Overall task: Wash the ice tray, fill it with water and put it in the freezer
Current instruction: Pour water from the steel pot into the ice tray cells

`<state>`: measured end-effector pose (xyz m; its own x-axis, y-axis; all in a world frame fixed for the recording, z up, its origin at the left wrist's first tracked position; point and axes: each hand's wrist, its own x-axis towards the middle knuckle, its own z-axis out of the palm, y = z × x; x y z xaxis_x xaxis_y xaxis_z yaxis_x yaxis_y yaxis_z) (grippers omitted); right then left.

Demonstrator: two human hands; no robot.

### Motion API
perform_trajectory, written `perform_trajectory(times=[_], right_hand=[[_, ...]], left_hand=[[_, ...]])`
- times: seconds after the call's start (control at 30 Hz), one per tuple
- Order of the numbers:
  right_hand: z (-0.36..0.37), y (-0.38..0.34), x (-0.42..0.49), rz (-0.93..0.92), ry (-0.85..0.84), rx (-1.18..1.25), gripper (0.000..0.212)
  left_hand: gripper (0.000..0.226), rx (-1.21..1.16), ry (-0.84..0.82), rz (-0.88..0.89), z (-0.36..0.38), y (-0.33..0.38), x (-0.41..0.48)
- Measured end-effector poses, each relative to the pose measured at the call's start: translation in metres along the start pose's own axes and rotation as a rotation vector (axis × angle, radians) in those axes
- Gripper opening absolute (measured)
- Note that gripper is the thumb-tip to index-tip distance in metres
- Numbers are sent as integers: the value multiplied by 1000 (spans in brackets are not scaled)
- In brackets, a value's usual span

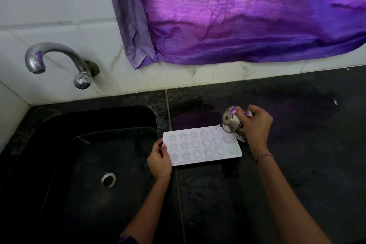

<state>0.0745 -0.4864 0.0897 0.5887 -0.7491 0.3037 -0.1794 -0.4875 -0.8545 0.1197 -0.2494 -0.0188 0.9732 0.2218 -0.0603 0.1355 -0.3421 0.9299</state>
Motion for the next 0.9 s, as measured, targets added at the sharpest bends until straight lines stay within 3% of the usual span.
perform_trajectory(times=[0.37, 0.9], right_hand=[[0, 0, -2, -76, 3, -27, 43], [-5, 21, 5, 263, 133, 188, 43]], left_hand=[[23, -6, 3, 6, 0, 2, -1], [24, 14, 12, 21, 0, 1, -1]])
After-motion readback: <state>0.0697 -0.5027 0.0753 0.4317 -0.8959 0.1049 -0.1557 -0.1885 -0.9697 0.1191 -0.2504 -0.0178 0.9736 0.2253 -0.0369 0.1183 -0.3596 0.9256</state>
